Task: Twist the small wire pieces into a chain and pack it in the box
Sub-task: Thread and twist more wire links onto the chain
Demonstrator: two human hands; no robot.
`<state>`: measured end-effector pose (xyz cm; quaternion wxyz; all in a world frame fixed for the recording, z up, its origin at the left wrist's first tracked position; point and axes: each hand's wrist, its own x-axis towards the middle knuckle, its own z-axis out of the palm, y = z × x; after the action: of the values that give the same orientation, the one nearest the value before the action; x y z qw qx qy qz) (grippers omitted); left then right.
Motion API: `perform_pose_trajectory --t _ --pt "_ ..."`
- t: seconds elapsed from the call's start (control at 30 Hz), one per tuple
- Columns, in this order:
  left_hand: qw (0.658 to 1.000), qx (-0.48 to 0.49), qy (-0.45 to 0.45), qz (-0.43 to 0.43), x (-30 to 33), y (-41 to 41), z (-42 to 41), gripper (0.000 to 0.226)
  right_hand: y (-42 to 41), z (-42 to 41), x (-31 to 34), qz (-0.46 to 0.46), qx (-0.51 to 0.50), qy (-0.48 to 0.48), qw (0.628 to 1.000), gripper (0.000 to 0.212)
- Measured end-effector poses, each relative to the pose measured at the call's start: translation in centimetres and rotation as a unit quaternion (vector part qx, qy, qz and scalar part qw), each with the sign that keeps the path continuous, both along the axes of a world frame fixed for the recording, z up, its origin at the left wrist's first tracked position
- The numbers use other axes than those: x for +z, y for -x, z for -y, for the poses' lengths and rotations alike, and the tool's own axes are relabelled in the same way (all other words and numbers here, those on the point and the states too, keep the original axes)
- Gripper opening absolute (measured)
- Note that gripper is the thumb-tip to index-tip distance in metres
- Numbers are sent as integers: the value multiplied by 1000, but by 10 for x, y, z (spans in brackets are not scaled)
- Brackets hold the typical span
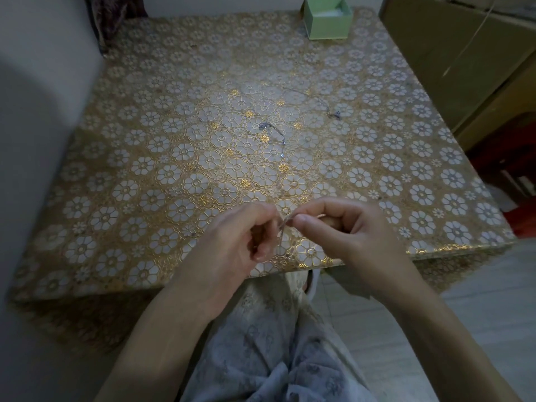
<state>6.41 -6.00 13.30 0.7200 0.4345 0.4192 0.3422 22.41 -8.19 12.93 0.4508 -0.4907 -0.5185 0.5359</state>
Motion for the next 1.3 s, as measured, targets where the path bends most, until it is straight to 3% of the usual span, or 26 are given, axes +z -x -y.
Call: perform_pose_trajectory --t 0.37,0.6,0.97,1.3 --pt "1000 -10 -17 -15 -1 3 -3 27 0 0 3 -21 4 2 1000 8" --pt "999 -27 4 45 1 2 -1 18 2 1 6 -17 14 -10 1000 8" --pt "995 86 41 -10 2 -5 3 16 -3 -2 -2 2 17 -23 1000 6" --pt "985 105 115 78 5 -8 0 15 -2 -2 -2 0 25 38 999 14"
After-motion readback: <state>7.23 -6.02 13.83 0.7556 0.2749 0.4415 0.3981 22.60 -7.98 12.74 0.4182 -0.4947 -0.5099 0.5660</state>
